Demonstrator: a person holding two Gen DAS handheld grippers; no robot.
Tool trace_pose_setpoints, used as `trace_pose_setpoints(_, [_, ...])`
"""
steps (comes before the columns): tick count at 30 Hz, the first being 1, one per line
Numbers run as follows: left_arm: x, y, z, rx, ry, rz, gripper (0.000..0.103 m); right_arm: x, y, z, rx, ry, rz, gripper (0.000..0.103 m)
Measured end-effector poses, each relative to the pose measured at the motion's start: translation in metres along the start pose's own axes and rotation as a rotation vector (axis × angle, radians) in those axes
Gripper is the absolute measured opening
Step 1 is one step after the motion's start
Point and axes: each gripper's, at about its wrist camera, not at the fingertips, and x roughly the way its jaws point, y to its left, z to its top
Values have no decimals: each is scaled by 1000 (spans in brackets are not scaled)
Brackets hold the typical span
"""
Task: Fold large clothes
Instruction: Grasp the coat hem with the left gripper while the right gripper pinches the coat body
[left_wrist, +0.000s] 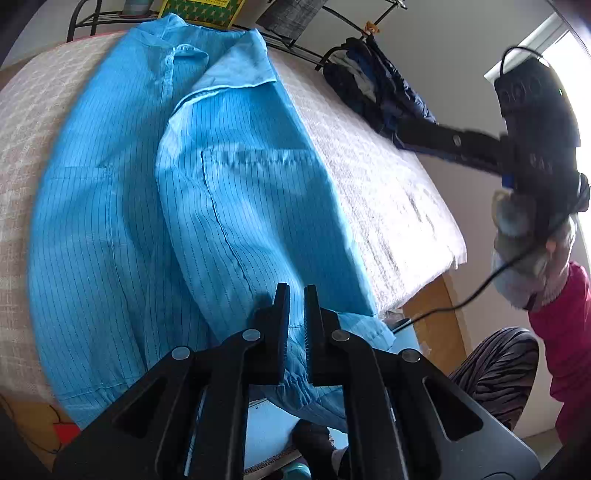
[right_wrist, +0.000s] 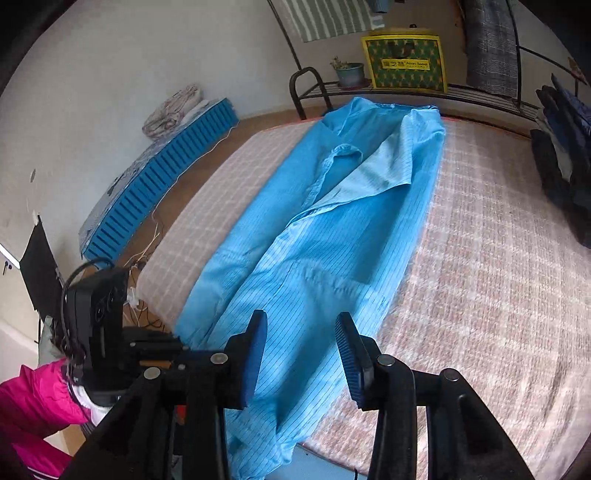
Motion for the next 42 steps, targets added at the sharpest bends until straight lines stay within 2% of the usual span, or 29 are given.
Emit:
trace_pose_setpoints(3, [15, 5, -7, -1, 45, 33, 4, 23, -29, 32, 57, -25, -9, 50])
trace_pose_setpoints(6, [23, 13, -10, -20, 69, 33, 4, 47, -52, 68, 94, -41, -41, 53])
trace_pose_setpoints(9, [25, 11, -10, 0, 68, 42, 4, 72, -72, 102, 102, -51, -83, 66])
trace_pose_setpoints(11, [26, 9, -9, 13, 69, 51, 4, 89, -85, 122, 118, -52, -101, 67])
trace_pose_setpoints(15, [28, 9, -8, 7, 71, 40, 4, 116, -104, 146, 191, -50, -50, 67])
trace_pose_setpoints(17, [30, 10, -4, -8, 76, 27, 4, 134, -108, 156, 207, -2, -31, 52])
trace_pose_setpoints(18, [31, 11, -4, -15, 78, 20, 4, 142, -109, 160, 214, 38, -10, 21])
trace_pose_setpoints(19, [29, 13, -4, -20, 80, 14, 4, 149, -108, 164, 228, 66, -2, 7])
trace_pose_setpoints(21, [27, 16, -2, -25, 83, 6, 4, 156, -103, 175, 238, 71, -9, 4])
trace_pose_setpoints(26, [26, 18, -1, -37, 92, -6, 4, 177, -77, 213, 245, 17, 91, 3])
trace_pose_setpoints(27, [27, 18, 0, -34, 93, -6, 4, 183, -71, 219, 248, -3, 117, 8])
trace_pose_setpoints(28, [28, 16, 1, -29, 94, -4, 4, 188, -65, 223, 259, -23, 135, 16])
trace_pose_setpoints(29, [28, 16, 2, -28, 95, -3, 4, 193, -59, 225, 270, -35, 171, 29])
trace_pose_setpoints(30, [28, 16, 3, -31, 95, -4, 4, 195, -53, 228, 273, -44, 207, 52])
trace_pose_setpoints(31, [29, 17, 3, -34, 96, -6, 5, 193, -49, 229, 267, -61, 243, 63])
trace_pose_setpoints(32, [31, 17, 4, -40, 97, -7, 5, 188, -44, 230, 255, -80, 265, 64])
trace_pose_setpoints(34, [29, 17, 2, -43, 97, -6, 5, 171, -40, 227, 226, -113, 241, 63])
trace_pose_setpoints(35, [28, 18, 1, -46, 95, -3, 5, 162, -40, 224, 201, -114, 203, 62])
trace_pose_setpoints(37, [23, 24, -5, -59, 94, -7, 5, 148, -40, 216, 152, -92, 56, 41])
trace_pose_setpoints(39, [19, 27, -8, -81, 91, -12, 7, 145, -47, 202, 185, -28, -53, 35])
trace_pose_setpoints(40, [18, 26, -9, -83, 88, -15, 10, 149, -54, 195, 214, 18, -59, 29])
trace_pose_setpoints(42, [15, 26, -11, -78, 79, -7, 11, 160, -61, 185, 254, 70, -71, 26])
